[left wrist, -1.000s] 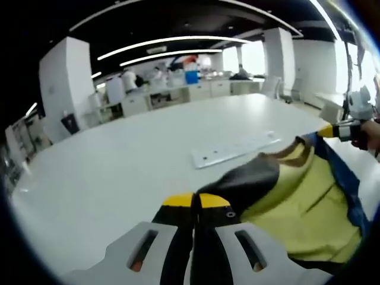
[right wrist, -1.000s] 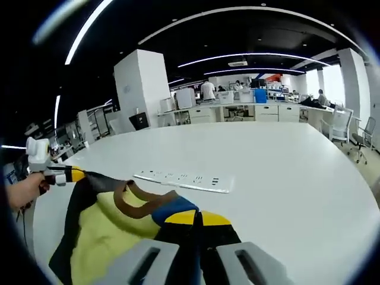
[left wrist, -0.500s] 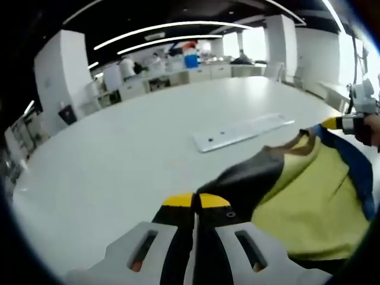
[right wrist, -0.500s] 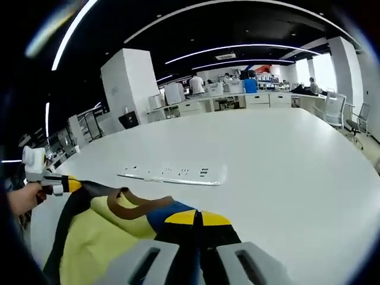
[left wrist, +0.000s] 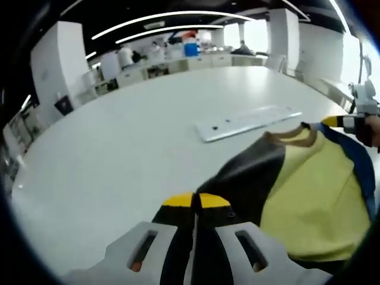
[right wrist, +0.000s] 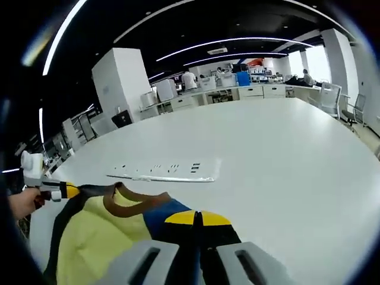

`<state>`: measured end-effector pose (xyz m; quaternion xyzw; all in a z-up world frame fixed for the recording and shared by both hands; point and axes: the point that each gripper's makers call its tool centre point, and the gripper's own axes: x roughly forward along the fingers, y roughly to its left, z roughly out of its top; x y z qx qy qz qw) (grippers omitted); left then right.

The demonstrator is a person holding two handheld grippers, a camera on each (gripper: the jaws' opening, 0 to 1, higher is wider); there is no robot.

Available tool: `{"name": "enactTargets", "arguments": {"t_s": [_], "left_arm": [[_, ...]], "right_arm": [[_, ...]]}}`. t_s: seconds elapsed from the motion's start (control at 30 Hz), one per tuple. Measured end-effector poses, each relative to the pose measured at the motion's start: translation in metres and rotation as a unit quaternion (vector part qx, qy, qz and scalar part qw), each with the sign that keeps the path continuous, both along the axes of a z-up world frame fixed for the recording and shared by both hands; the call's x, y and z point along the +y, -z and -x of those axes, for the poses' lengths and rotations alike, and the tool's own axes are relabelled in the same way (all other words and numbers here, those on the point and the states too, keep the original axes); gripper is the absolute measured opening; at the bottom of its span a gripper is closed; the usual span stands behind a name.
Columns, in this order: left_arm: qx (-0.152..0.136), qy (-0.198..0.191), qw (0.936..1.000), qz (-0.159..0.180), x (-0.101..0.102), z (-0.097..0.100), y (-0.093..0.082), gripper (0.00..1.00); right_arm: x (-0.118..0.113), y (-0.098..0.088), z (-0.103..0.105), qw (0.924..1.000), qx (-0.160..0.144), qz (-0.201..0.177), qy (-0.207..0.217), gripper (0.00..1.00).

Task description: Fold the garment on the visible template until the final outline fits inside the template.

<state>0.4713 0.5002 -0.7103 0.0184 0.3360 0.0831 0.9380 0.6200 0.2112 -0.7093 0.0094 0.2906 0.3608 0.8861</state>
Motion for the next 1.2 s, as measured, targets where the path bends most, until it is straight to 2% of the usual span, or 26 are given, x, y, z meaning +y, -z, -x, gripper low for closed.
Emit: {"name": "enactTargets", "arguments": {"t_s": [0.17, 0.33, 0.47, 0.6, 0.7, 0.77, 0.9, 1.03, 1.2], "left_arm": [[0.012, 0.003, 0.9999, -0.011, 0.002, 0.000, 0.010, 0.00], [0.006, 0.000, 0.9999, -0.014, 0.002, 0.000, 0.008, 0.00], [0.006, 0.003, 0.9998, -0.020, 0.002, -0.001, 0.008, 0.00], [-0.001, -0.003, 0.9994, -0.035, 0.005, -0.001, 0.002, 0.14], [-0.012, -0.006, 0.9992, -0.037, 0.005, 0.000, -0.007, 0.24], [-0.020, -0.003, 0.9991, -0.037, 0.004, 0.001, -0.013, 0.27], [-0.033, -0.001, 0.9990, -0.030, 0.000, 0.005, -0.025, 0.39], [-0.045, 0.009, 0.9987, -0.023, -0.007, 0.011, -0.037, 0.47], [-0.056, 0.018, 0.9983, -0.001, -0.022, 0.020, -0.049, 0.58]], "right_arm": [[-0.001, 0.009, 0.000, 0.9997, -0.004, 0.021, -0.013, 0.00], [0.000, 0.012, -0.003, 0.9982, -0.022, 0.045, -0.032, 0.00], [-0.001, 0.013, -0.005, 0.9986, -0.020, 0.040, -0.029, 0.00], [0.000, 0.012, -0.006, 0.9989, -0.020, 0.035, -0.022, 0.00], [0.000, 0.008, -0.007, 0.9991, -0.023, 0.032, -0.013, 0.18], [0.002, 0.004, -0.005, 0.9988, -0.031, 0.035, -0.017, 0.24], [0.003, -0.002, 0.001, 0.9990, -0.025, 0.032, -0.021, 0.38], [0.003, -0.013, 0.010, 0.9985, -0.027, 0.035, -0.033, 0.45], [0.005, -0.030, 0.025, 0.9971, -0.032, 0.038, -0.057, 0.48]]}}
